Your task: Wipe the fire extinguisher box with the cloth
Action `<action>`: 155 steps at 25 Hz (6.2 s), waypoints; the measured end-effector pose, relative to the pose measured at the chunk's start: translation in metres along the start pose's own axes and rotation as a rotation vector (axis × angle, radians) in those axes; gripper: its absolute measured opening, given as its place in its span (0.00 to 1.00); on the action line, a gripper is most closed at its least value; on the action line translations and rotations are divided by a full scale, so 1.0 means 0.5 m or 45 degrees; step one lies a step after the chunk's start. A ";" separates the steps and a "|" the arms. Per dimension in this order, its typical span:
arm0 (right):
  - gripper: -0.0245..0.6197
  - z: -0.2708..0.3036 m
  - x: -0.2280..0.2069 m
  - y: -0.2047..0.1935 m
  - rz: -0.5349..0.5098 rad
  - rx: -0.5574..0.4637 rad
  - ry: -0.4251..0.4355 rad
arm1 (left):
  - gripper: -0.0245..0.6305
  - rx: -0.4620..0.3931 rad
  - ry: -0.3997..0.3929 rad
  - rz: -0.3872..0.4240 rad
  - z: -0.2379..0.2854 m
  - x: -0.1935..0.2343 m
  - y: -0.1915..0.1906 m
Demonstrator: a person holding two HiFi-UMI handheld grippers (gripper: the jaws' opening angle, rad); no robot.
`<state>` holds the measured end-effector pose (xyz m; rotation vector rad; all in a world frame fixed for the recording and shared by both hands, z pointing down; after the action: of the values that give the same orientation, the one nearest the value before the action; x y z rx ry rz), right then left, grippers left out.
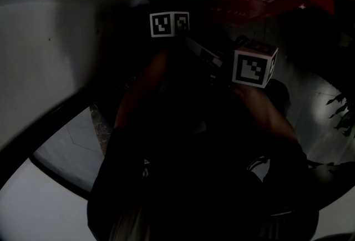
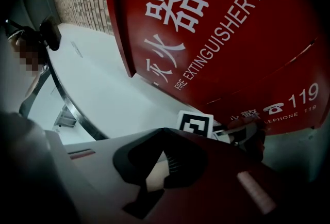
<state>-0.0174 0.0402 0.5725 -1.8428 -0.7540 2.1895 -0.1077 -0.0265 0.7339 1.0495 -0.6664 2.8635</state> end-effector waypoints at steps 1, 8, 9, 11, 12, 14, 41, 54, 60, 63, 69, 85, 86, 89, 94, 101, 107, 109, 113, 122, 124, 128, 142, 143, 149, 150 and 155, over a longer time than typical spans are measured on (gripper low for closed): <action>0.04 0.000 -0.001 -0.001 0.003 0.000 -0.003 | 0.19 0.007 -0.007 0.015 -0.009 -0.005 0.004; 0.04 0.011 -0.022 -0.012 0.013 0.046 -0.023 | 0.19 0.019 -0.019 0.045 -0.061 -0.035 0.035; 0.04 0.006 -0.024 -0.013 0.023 0.047 -0.023 | 0.19 0.005 -0.035 0.058 -0.070 -0.043 0.041; 0.04 -0.007 -0.028 -0.011 0.046 0.038 -0.025 | 0.19 -0.033 -0.086 0.062 -0.080 -0.063 0.054; 0.04 -0.012 -0.030 -0.011 0.061 0.029 -0.027 | 0.19 -0.049 -0.113 0.055 -0.084 -0.074 0.058; 0.04 -0.018 -0.029 -0.013 0.093 0.015 -0.010 | 0.19 -0.068 -0.151 0.061 -0.095 -0.090 0.059; 0.04 -0.019 0.034 -0.040 -0.027 0.183 0.171 | 0.19 -0.321 -0.483 0.612 -0.310 -0.300 0.150; 0.04 -0.014 0.028 -0.055 -0.096 0.232 0.091 | 0.19 -0.630 -0.661 0.764 -0.426 -0.415 0.180; 0.04 -0.020 0.034 -0.051 -0.120 0.234 0.077 | 0.19 -0.507 -0.704 0.833 -0.399 -0.420 0.156; 0.04 -0.022 0.037 -0.052 -0.123 0.244 0.077 | 0.19 -0.320 -0.779 0.823 -0.350 -0.400 0.130; 0.02 -0.033 0.030 -0.077 -0.389 0.406 -0.086 | 0.19 0.060 -0.831 0.654 -0.195 -0.297 0.060; 0.03 -0.116 0.064 -0.137 -0.161 0.411 0.043 | 0.19 0.198 -0.281 0.045 0.185 -0.045 -0.088; 0.03 -0.118 0.063 -0.124 -0.154 0.360 0.045 | 0.19 0.162 -0.261 -0.014 0.198 -0.031 -0.097; 0.03 -0.130 0.055 -0.096 -0.081 0.226 0.057 | 0.19 0.078 -0.232 -0.144 0.240 -0.006 -0.118; 0.03 -0.148 0.041 -0.089 -0.044 0.146 0.028 | 0.19 -0.049 -0.185 -0.235 0.273 -0.002 -0.123; 0.03 -0.146 0.043 -0.081 0.029 0.108 0.121 | 0.19 -0.075 -0.174 -0.202 0.212 -0.067 -0.092; 0.03 -0.127 0.056 -0.082 -0.074 0.205 0.132 | 0.19 -0.090 -0.250 -0.065 0.089 -0.165 -0.025; 0.04 -0.122 0.058 -0.088 -0.117 0.241 0.104 | 0.19 -0.080 -0.259 -0.008 0.058 -0.193 -0.008; 0.04 -0.114 0.064 -0.095 -0.150 0.295 0.112 | 0.19 -0.109 -0.310 0.114 -0.003 -0.251 0.023; 0.04 -0.125 0.076 -0.109 -0.096 0.355 0.261 | 0.19 -0.163 -0.385 0.371 -0.112 -0.333 0.072; 0.04 -0.119 0.088 -0.129 -0.103 0.413 0.330 | 0.19 -0.174 -0.399 0.396 -0.126 -0.343 0.078; 0.04 -0.101 0.096 -0.162 -0.176 0.532 0.320 | 0.19 -0.219 -0.435 0.476 -0.160 -0.375 0.095; 0.04 -0.081 0.055 -0.134 -0.071 0.405 0.219 | 0.19 -0.391 -0.560 0.721 -0.264 -0.479 0.144; 0.04 -0.080 0.052 -0.133 -0.070 0.400 0.211 | 0.19 -0.402 -0.569 0.725 -0.269 -0.482 0.147; 0.04 -0.072 0.043 -0.131 -0.052 0.380 0.195 | 0.19 -0.479 -0.629 0.745 -0.303 -0.507 0.160; 0.04 -0.070 0.042 -0.131 -0.052 0.379 0.194 | 0.19 -0.496 -0.628 0.761 -0.308 -0.511 0.162; 0.04 -0.067 0.038 -0.123 -0.032 0.353 0.191 | 0.19 -0.552 -0.600 0.885 -0.316 -0.533 0.159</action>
<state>-0.0004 0.1100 0.5823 -1.8177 -0.4180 1.9955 -0.0113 -0.0024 0.4298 1.6716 -1.9118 2.6939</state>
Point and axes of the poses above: the fingertips, and each gripper's own axes: z forward along the fingers, x to its left, y out of its top, the point moved 8 cm from there along -z, backward along the fingers, and after that the axes turned 2 degrees about -z, right-handed, at the moved point
